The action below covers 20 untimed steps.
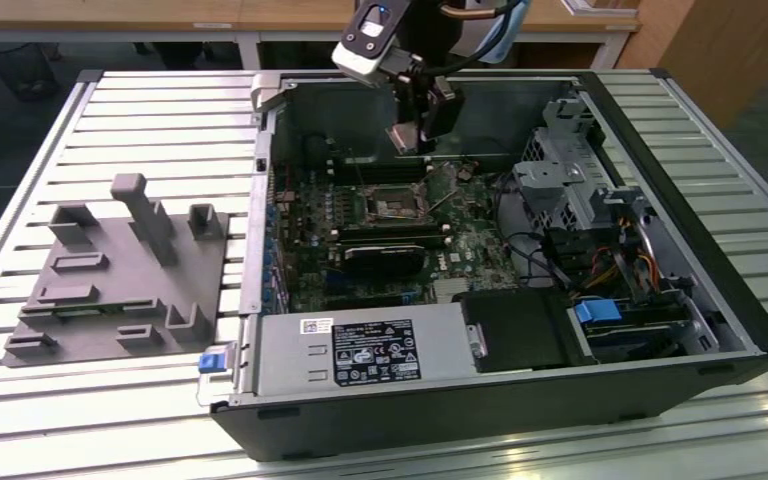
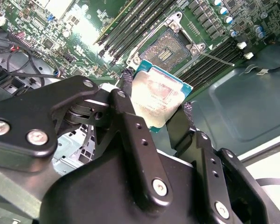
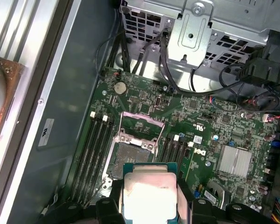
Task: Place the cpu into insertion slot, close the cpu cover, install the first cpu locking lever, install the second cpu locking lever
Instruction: 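Place the cpu into insertion slot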
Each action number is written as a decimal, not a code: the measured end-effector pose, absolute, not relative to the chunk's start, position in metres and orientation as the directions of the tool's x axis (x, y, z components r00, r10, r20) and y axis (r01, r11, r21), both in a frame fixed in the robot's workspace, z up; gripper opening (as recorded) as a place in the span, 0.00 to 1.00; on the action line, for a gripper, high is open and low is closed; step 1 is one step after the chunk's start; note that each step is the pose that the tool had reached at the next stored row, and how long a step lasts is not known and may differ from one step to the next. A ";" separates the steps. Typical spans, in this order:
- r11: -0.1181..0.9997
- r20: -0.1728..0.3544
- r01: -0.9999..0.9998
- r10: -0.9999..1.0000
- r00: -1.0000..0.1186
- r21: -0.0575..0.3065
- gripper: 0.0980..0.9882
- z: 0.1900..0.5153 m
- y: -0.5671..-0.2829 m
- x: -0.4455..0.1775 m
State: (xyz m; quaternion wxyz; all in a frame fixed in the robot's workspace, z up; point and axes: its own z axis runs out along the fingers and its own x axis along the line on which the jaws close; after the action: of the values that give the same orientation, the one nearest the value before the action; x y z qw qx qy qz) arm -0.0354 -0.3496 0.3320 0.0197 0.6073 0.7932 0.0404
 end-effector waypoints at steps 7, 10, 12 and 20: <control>0.254 0.018 0.963 0.966 -0.256 0.088 0.50 0.331 -0.350 -0.035; 0.251 0.018 0.964 0.967 -0.254 0.088 0.50 0.330 -0.350 -0.035; 0.250 0.018 0.964 0.968 -0.252 0.088 0.50 0.330 -0.350 -0.035; 0.245 0.018 0.966 0.969 -0.247 0.088 0.50 0.328 -0.350 -0.035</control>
State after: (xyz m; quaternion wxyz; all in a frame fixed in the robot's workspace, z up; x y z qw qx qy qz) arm -0.0354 -0.3496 0.3285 0.0200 0.6132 0.7887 0.0404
